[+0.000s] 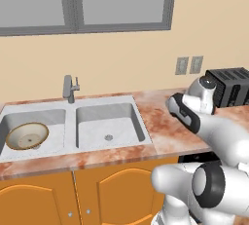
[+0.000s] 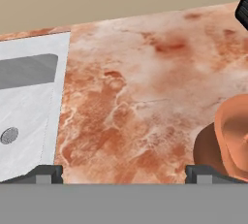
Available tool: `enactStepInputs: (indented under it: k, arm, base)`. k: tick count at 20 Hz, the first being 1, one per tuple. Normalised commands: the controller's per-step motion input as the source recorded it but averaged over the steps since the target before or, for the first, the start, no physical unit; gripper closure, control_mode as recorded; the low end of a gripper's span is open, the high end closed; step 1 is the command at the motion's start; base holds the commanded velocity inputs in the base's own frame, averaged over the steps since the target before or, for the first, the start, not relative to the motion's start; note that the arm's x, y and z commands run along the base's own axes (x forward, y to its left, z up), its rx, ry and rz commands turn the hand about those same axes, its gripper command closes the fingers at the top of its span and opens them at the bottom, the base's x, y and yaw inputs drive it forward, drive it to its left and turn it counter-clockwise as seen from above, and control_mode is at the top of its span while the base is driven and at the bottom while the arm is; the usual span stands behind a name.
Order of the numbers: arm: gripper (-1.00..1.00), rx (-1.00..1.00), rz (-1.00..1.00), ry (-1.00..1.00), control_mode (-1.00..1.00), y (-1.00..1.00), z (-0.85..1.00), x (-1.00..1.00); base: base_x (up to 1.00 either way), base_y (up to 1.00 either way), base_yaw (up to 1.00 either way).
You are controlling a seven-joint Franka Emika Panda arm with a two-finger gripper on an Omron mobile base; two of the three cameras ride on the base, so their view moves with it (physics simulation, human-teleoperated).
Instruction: Place the bowl in the left basin and the jug in the right basin of the sink.
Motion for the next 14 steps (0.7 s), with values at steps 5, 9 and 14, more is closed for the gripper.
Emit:
enactStepInputs:
  k: [5, 9, 14]
  arm:
    - [-1.00, 0.00, 0.00, 0.00, -1.00, -0.34, 0.00, 0.23]
    - [-1.00, 0.00, 0.00, 0.00, -1.00, -0.28, 0.00, 0.03]
    - [-1.00, -0.01, 0.00, 0.00, -1.00, -0.21, 0.00, 0.00]
  base:
    - [0.00, 0.00, 0.00]
    - [0.00, 0.00, 0.00]
    - [0.00, 0.00, 0.00]
